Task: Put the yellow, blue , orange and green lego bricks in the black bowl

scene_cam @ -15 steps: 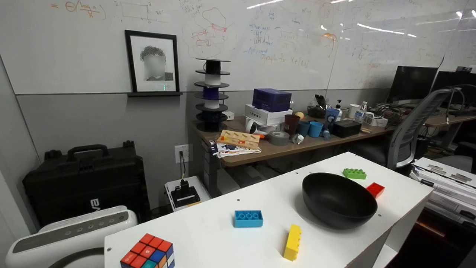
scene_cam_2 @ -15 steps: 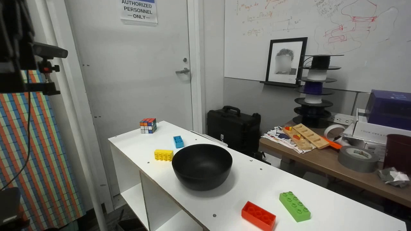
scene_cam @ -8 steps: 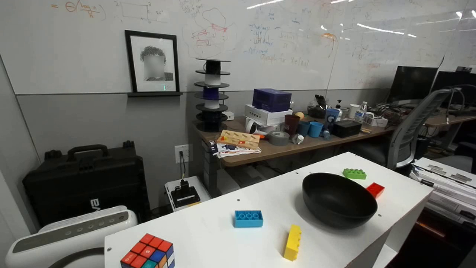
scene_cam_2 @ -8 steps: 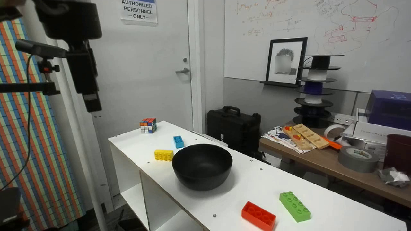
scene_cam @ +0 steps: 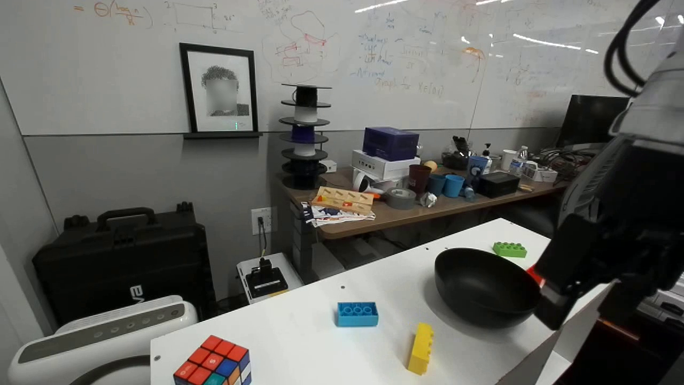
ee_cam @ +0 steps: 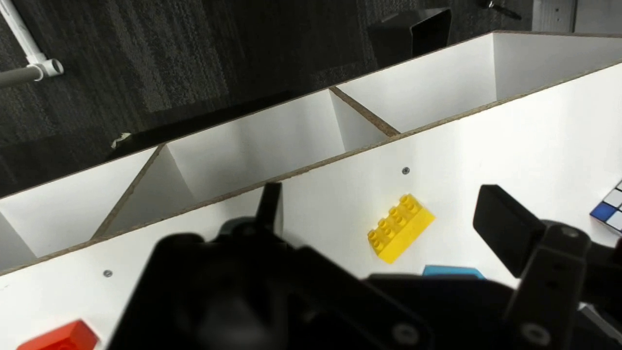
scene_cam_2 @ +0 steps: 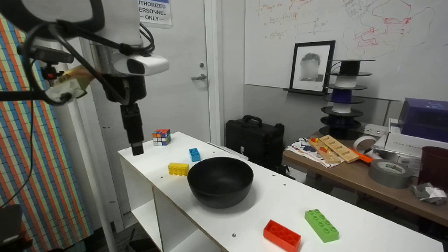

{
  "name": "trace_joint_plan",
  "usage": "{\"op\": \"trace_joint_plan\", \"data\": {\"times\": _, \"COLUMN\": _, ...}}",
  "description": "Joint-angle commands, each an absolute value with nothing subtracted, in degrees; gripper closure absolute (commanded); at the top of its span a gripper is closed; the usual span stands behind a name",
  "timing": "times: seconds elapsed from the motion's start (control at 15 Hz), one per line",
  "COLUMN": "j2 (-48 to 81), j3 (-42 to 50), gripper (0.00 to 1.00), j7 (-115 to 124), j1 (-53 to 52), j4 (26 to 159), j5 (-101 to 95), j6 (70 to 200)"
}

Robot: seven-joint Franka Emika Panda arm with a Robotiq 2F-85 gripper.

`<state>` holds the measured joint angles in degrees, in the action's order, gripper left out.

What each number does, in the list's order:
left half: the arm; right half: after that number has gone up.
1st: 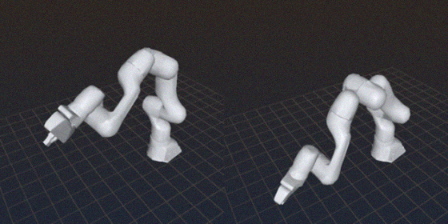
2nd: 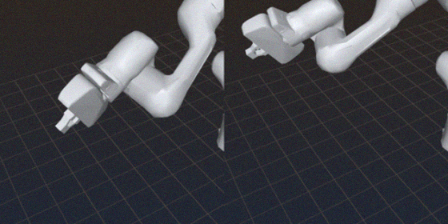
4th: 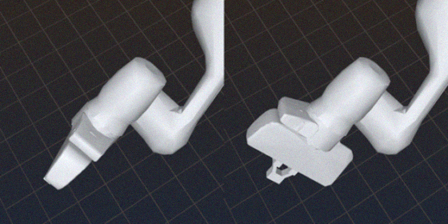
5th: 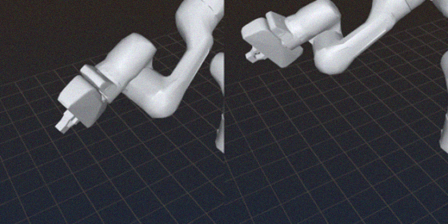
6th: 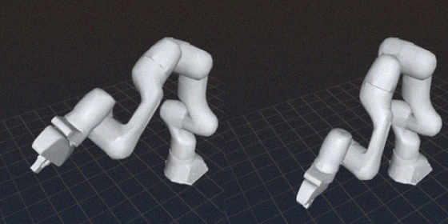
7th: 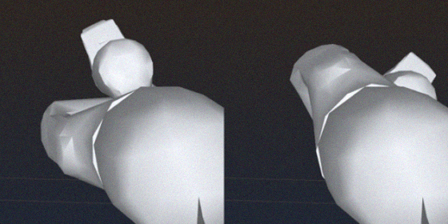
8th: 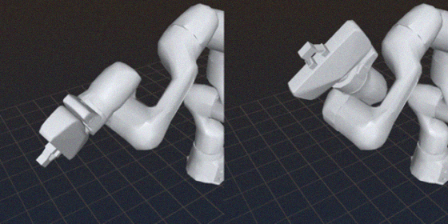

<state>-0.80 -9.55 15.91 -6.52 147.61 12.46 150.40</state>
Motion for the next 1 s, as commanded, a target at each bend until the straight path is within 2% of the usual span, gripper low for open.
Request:
{"op": "trace_joint_plan", "data": {"times": 0.0, "j2": 9.38, "j3": -9.13, "gripper": 0.00, "j7": 22.34, "j1": -8.09, "j4": 139.87, "j5": 4.38, "j6": 153.42}}
{"op": "trace_joint_plan", "data": {"times": 0.4, "j2": 21.41, "j3": -4.23, "gripper": 0.00, "j7": 28.95, "j1": -13.37, "j4": 130.52, "j5": -3.67, "j6": 157.15}}
{"op": "trace_joint_plan", "data": {"times": 0.93, "j2": 30.90, "j3": -0.12, "gripper": 0.00, "j7": 29.33, "j1": -18.56, "j4": 121.87, "j5": -1.35, "j6": 160.79}}
